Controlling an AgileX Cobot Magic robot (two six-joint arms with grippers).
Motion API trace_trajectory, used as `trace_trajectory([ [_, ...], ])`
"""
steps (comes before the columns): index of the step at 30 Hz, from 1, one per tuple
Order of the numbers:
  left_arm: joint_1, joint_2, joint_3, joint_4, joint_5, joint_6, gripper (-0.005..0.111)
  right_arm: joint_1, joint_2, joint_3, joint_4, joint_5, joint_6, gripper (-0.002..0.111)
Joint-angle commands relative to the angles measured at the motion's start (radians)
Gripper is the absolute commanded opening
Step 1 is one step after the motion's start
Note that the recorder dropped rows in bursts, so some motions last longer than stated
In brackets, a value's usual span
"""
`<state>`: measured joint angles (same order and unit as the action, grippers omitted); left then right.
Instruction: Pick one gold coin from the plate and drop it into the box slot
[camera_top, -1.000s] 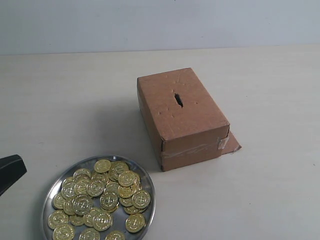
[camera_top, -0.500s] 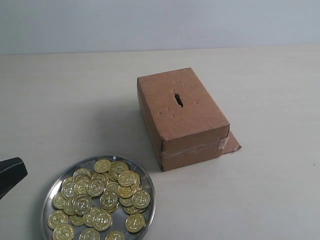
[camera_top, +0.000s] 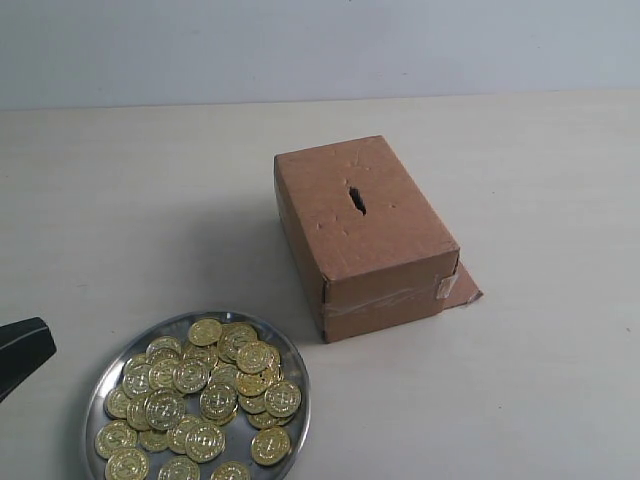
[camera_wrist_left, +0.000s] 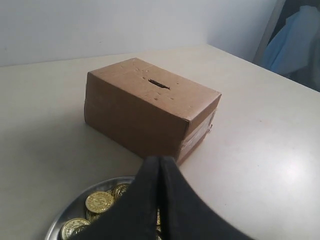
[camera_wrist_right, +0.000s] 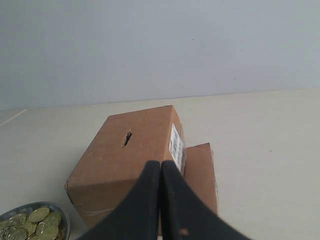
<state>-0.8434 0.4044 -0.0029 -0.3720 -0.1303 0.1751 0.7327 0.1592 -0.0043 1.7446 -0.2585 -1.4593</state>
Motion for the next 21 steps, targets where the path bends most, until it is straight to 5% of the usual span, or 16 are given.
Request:
trace_trajectory([
  [1, -0.004, -0.007, 0.003, 0.005, -0.004, 0.005, 0.0, 0.0, -0.006, 0.004, 0.0, 0.002, 0.001, 0.0],
  [7, 0.018, -0.03, 0.003, 0.005, -0.002, 0.005, 0.0, 0.0, -0.008, 0.004, 0.0, 0.002, 0.001, 0.0],
  [11, 0.169, -0.093, 0.003, 0.005, 0.005, 0.005, 0.0, -0.154, -0.034, 0.004, 0.0, 0.035, 0.001, 0.0],
  [17, 0.487, -0.25, 0.003, 0.005, 0.007, 0.005, 0.0, -0.359, -0.097, 0.004, 0.0, 0.022, 0.001, 0.0],
  [21, 0.609, -0.35, 0.003, 0.005, 0.007, 0.005, 0.0, -0.457, -0.151, 0.004, 0.0, 0.024, 0.001, 0.0],
])
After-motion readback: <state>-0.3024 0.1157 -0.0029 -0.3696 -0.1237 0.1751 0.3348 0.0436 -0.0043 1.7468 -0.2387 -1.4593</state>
